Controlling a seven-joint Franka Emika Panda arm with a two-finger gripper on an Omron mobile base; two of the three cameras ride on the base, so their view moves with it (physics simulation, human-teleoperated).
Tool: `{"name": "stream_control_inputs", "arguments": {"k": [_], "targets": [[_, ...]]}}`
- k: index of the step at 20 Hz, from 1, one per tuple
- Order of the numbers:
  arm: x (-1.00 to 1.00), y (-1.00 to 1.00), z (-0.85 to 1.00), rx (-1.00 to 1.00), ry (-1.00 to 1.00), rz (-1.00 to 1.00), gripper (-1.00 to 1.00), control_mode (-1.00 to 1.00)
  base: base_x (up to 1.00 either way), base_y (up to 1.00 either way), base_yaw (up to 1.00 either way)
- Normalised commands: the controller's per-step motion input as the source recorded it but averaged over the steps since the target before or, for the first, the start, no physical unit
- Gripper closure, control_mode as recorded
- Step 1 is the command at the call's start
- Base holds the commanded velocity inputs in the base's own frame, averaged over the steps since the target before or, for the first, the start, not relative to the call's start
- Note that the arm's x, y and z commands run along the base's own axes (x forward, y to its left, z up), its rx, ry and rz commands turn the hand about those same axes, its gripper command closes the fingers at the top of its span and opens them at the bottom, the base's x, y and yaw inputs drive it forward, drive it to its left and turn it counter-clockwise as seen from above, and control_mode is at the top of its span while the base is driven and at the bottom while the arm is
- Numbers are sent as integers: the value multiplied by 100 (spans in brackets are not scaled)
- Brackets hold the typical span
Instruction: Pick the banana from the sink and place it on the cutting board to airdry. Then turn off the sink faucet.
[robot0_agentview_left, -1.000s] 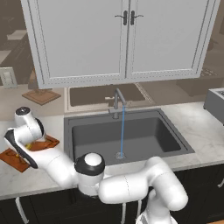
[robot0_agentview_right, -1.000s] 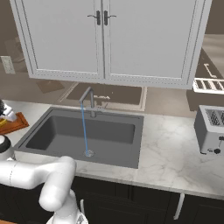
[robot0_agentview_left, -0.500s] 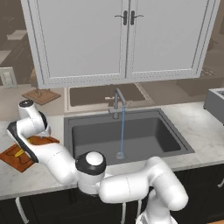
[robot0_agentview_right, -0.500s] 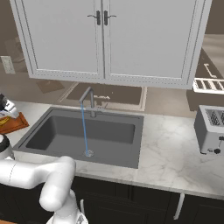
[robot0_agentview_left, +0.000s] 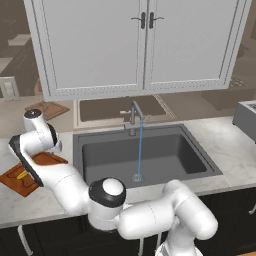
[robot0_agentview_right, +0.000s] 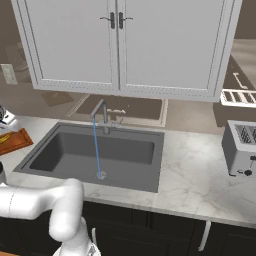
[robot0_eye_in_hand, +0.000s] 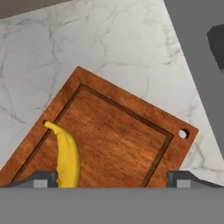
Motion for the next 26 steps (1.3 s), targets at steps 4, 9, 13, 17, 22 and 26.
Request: {"name": "stream_control_inputs", "arguments": {"k": [4, 9, 13, 17, 22, 26], "targets": [[-49, -13, 54, 3, -12, 0, -100, -100, 0, 0, 0], [-47, -18, 66, 5, -9, 0, -100, -100, 0, 0, 0], [-44, -36, 70, 4, -5, 0, -100, -100, 0, 0, 0], [-65, -43, 56, 4, -9, 0, -100, -100, 0, 0, 0], [-73, -48, 56, 4, -11, 0, -100, -100, 0, 0, 0], [-82, -41, 45, 6, -10, 0, -100, -100, 0, 0, 0]]}}
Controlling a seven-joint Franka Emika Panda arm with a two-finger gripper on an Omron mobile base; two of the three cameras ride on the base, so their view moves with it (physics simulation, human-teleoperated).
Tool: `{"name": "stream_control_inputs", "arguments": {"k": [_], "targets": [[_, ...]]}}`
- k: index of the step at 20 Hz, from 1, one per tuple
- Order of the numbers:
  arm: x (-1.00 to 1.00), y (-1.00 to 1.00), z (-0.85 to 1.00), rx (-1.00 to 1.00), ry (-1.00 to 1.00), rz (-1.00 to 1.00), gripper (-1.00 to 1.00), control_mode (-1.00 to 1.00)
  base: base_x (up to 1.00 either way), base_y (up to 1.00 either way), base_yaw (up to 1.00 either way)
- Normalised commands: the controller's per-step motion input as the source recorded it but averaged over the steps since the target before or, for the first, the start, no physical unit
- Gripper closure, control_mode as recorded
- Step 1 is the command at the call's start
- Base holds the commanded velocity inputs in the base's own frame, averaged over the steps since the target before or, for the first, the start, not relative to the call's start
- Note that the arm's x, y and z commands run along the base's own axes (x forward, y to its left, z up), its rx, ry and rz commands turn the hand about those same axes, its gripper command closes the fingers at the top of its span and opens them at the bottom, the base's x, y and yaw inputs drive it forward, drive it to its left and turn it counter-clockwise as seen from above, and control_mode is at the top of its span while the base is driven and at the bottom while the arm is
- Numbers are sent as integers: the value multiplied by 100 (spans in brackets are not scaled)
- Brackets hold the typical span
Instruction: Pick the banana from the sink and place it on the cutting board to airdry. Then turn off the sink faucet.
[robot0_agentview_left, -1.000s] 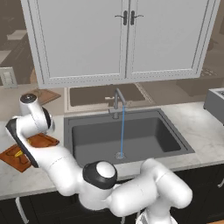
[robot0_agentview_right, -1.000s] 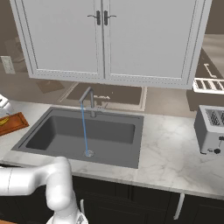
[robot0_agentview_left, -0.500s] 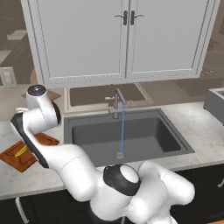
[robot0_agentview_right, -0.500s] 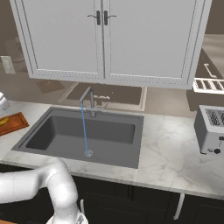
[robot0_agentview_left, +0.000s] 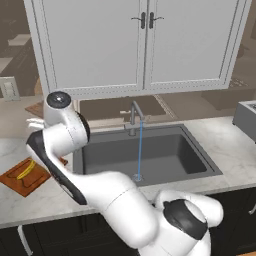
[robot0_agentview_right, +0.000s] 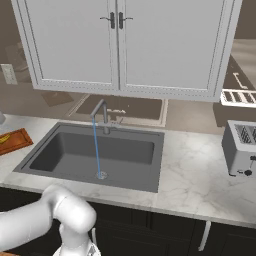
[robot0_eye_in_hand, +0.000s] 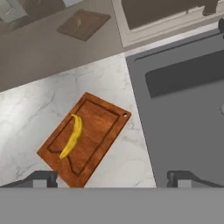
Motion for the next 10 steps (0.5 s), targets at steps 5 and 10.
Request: {"name": "stream_control_inputs", "arguments": {"k": [5, 10], "targets": [[-78, -65, 46, 7, -8, 0, -100, -100, 0, 0, 0], [-80, -73, 49, 9, -7, 0, -100, -100, 0, 0, 0]]}}
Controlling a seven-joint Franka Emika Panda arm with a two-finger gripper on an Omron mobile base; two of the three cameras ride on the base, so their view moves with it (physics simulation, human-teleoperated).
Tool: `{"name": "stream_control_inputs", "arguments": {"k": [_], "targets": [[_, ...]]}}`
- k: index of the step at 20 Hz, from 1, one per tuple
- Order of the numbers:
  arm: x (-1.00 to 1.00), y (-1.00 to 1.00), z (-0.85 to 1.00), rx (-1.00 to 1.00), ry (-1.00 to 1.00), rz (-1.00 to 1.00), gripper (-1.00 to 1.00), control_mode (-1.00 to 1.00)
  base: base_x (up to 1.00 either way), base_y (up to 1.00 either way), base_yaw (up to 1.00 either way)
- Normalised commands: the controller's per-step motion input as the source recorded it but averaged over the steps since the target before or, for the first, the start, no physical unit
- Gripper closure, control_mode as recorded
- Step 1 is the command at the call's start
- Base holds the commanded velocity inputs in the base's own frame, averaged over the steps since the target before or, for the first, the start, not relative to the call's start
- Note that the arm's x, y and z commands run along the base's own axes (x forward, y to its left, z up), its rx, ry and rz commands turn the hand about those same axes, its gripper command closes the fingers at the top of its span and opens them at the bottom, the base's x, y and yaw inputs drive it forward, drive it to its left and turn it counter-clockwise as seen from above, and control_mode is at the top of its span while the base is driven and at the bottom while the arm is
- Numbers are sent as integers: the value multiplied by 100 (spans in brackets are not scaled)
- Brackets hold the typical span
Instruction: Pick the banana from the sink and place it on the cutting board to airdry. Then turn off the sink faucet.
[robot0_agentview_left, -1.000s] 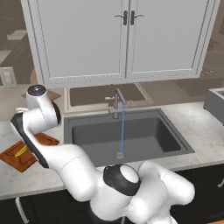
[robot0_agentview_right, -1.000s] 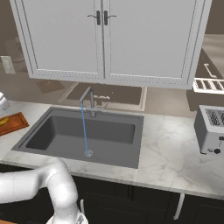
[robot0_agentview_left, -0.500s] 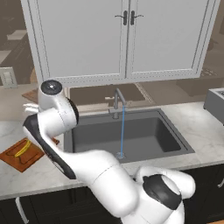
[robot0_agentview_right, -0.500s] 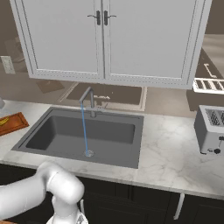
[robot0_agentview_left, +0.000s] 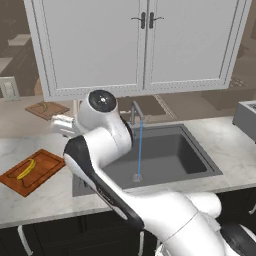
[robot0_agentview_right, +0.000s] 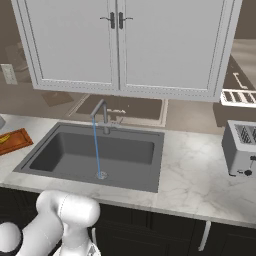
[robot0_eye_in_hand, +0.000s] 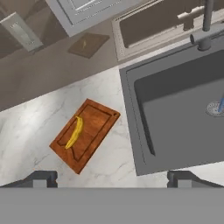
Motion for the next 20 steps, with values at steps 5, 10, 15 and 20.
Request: {"name": "stream_control_inputs", "arguments": {"k": [5, 10, 15, 20], "targets": [[-71, -49, 40, 12, -2, 0, -100, -100, 0, 0, 0], [-74, -44, 6, 8, -13, -10, -100, -100, 0, 0, 0], [-64, -67, 48, 4, -14, 0, -100, -100, 0, 0, 0], [-56, -60, 50, 0, -14, 8, -100, -100, 0, 0, 0]]}}
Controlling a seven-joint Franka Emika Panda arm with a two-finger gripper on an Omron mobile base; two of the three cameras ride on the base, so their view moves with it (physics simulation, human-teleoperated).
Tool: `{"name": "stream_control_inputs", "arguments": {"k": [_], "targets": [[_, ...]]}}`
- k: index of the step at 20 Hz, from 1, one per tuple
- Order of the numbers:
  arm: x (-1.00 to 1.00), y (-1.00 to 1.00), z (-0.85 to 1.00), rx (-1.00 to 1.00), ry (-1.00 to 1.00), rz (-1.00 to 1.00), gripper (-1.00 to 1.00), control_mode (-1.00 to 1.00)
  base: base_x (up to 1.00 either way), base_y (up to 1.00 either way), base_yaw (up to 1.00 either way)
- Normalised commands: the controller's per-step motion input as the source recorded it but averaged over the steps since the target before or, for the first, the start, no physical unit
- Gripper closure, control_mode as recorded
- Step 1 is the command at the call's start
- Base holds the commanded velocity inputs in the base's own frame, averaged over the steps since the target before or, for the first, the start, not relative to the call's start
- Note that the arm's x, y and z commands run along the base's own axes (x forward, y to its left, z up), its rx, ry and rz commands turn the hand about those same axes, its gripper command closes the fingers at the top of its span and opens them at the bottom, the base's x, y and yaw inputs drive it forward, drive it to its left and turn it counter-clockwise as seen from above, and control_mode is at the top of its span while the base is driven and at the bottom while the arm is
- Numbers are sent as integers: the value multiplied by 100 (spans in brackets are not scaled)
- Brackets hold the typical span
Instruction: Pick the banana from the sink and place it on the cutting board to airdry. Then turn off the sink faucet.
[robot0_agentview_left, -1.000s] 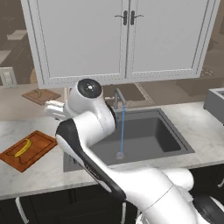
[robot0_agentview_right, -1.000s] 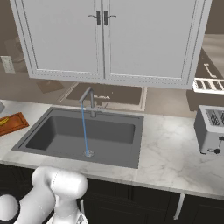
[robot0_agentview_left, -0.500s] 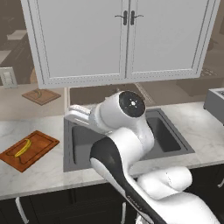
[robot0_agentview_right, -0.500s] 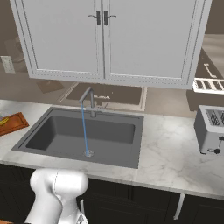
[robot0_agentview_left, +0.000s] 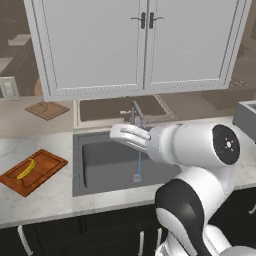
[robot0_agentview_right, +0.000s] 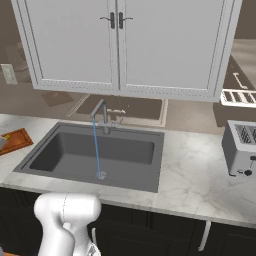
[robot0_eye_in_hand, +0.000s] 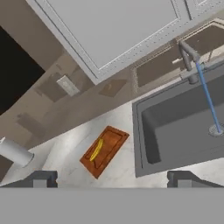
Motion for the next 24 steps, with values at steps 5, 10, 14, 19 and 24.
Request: {"name": "stream_control_inputs", "arguments": {"k": [5, 10, 14, 19, 24], "targets": [[-50, -62, 54, -5, -8, 20, -100, -100, 0, 0, 0], [-54, -49, 44, -13, -6, 22, -100, -100, 0, 0, 0], [-66, -55, 16, -10, -6, 15, -100, -100, 0, 0, 0], [-66, -47, 14, -13, -1, 13, -100, -100, 0, 0, 0], [-75, -39, 5, -20, 0, 11, -100, -100, 0, 0, 0]]}}
